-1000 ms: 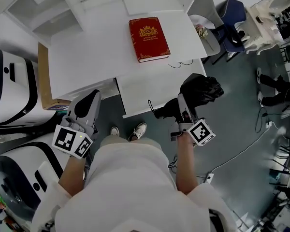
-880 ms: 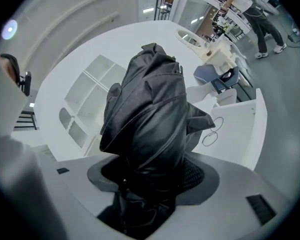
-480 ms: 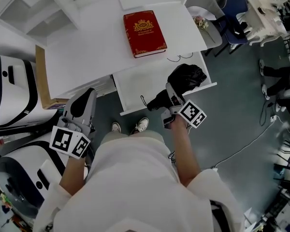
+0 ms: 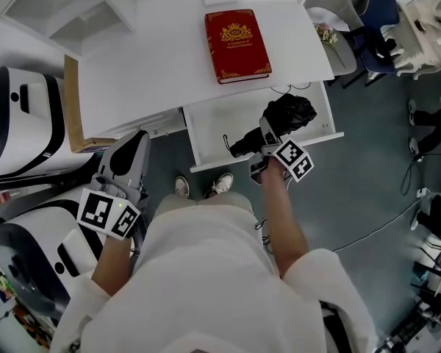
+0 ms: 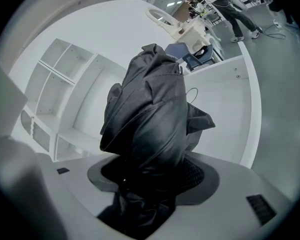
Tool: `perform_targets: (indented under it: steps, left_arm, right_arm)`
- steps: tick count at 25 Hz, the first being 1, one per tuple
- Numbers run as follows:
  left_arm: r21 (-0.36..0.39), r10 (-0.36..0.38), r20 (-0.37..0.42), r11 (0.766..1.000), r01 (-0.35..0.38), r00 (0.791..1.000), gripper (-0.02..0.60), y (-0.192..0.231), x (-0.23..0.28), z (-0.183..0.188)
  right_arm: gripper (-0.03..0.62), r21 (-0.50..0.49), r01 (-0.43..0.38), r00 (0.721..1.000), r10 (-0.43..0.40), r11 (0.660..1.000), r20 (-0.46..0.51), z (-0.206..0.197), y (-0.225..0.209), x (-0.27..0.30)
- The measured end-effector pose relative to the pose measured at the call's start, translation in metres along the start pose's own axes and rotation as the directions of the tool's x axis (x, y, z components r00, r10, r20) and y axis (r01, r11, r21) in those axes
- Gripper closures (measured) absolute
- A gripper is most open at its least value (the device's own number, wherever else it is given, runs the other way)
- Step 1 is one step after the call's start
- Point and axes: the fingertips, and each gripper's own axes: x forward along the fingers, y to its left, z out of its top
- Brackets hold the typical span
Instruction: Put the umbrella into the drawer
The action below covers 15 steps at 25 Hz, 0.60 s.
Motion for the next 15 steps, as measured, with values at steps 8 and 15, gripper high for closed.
perform_targets:
  steps: [8,15]
  left_arm:
    - [-0.012,0.048,-0.026,0.999,-0.048,0.999,0.568,0.013,-0.006,-0.004]
    - [-0.019,0.076,-0.042,0.997,-0.077,0.996,0.568,0.020,-0.011,-0.007]
  right_arm:
    - [0.315,0.037,0.086,0.996,-0.086,0.996,-0.025,-0.007,-0.023,0.027]
    - [0.315,0.141,0.132,0.991,-0.128,0.981,-0.039,-0.010,-0.040,0.049]
